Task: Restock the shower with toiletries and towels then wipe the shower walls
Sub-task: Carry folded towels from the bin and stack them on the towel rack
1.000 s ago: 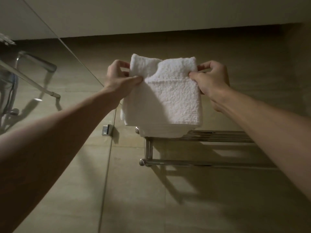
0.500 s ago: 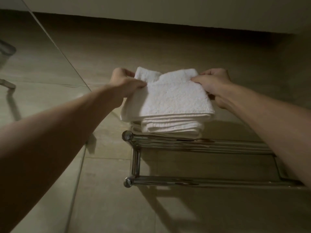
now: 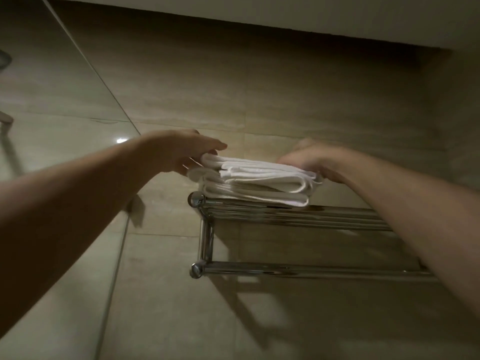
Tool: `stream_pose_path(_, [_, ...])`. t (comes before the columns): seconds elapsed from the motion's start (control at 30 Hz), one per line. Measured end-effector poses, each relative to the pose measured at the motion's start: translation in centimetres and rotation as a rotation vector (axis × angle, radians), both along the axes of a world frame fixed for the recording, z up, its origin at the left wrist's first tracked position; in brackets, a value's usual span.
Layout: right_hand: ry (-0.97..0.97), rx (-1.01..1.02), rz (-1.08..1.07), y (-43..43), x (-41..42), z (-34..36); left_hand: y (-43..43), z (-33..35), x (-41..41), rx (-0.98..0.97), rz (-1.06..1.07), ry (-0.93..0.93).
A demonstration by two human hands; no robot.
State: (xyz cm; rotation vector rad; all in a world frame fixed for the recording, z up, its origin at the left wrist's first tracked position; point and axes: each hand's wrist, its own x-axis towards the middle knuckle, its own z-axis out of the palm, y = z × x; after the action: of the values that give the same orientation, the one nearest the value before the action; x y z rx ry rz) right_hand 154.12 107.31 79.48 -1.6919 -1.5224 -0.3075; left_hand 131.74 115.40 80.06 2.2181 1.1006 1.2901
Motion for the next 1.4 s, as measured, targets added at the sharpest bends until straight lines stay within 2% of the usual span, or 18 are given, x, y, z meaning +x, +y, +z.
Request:
stream_pose_path(0.1, [-0.101, 0.101, 0.006, -0.8, 0.0, -0.7, -2.3, -0.3, 0.1, 0.072, 0.026, 0.090])
stream_pose_path(0.17, [-0.147, 0.041, 0.049, -1.6, -0.3, -1.3, -3.7, -0.7, 0.6, 0.117, 0.022, 0.137])
stream_pose_path(0.3, [-0.234, -0.012, 0.091, -5.0, -0.2, -3.1, -7.5, -2.7, 3.2, 0.303, 0.167, 0.423])
stream_pose_path(0.37, [-0.277, -0.027, 0.090, -6.7, 0.2, -4.2, -9.2, -4.0, 4.8, 0.409, 0.217, 0.499])
stream_pose_path(0.57, [-0.284, -0.087, 0.031, -12.9, 2.7, -8.5, -14.5, -8.4, 8.3, 0.593, 0.154, 0.424])
stream_pose_path(0.63, [-0.283, -0.123, -0.009, -15.3, 4.0, -10.4, -16.2, -10.4, 9.3, 0.592, 0.102, 0.414])
stream_pose_path(0.9, [-0.225, -0.304, -0.167, -24.2, 9.7, -21.4, -20.1, -22.2, 15.1, 0.345, -0.052, 0.583])
stream_pose_path(1.17, [-0.085, -0.658, -0.274, -34.0, 14.5, -39.5, -22.7, -43.1, 21.7, 0.009, -0.358, 0.798])
stream_pose_path(1.27, [0.032, -0.766, -0.312, -38.0, 15.0, -47.5, -24.2, -52.0, 23.2, -0.142, -0.465, 0.850])
stream_pose_path(1.4, [0.279, -0.878, -0.383, -43.9, 15.1, -58.0, -26.3, -63.5, 24.3, -0.342, -0.585, 0.930])
